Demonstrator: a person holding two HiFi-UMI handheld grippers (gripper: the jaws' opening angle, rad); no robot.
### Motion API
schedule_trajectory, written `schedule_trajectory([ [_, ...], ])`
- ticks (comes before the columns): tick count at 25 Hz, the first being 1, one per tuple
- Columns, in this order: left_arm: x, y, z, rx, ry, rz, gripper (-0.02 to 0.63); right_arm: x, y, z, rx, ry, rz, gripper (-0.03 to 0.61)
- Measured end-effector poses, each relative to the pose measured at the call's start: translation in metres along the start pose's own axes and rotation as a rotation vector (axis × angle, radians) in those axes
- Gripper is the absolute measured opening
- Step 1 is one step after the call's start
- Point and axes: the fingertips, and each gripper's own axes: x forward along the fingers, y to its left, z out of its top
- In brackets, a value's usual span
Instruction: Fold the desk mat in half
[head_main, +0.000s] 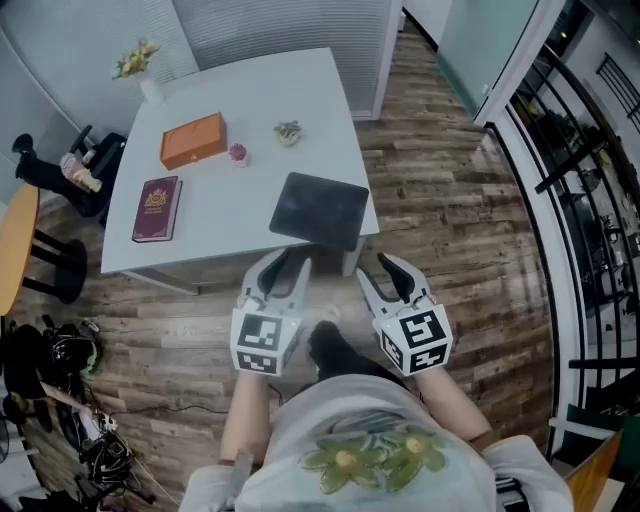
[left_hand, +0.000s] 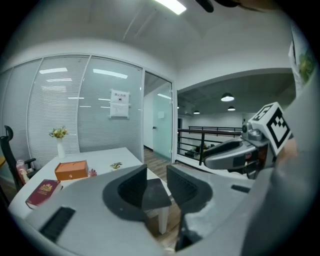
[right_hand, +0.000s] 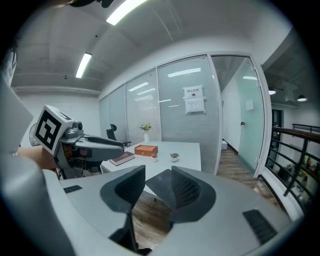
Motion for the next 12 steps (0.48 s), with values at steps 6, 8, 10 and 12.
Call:
schedule_trajectory([
  [6,0.021,0.012,-0.011,0.054,0.061,-0.037,0.19,0.022,-0.011,-0.004,-0.008,0.044,0.007,0.195],
  [8,0.028,0.018,-0.017,0.054,0.084,-0.049,0.213,0.03,-0.014,-0.007,-0.007,0.06,0.009,0.202],
  [10,0.035,0.026,-0.024,0.051,0.105,-0.055,0.218,0.039,-0.017,-0.011,-0.007,0.079,0.012,0.207],
  [12,0.041,0.033,-0.03,0.043,0.124,-0.06,0.219,0.046,-0.018,-0.016,-0.018,0.107,0.019,0.207],
])
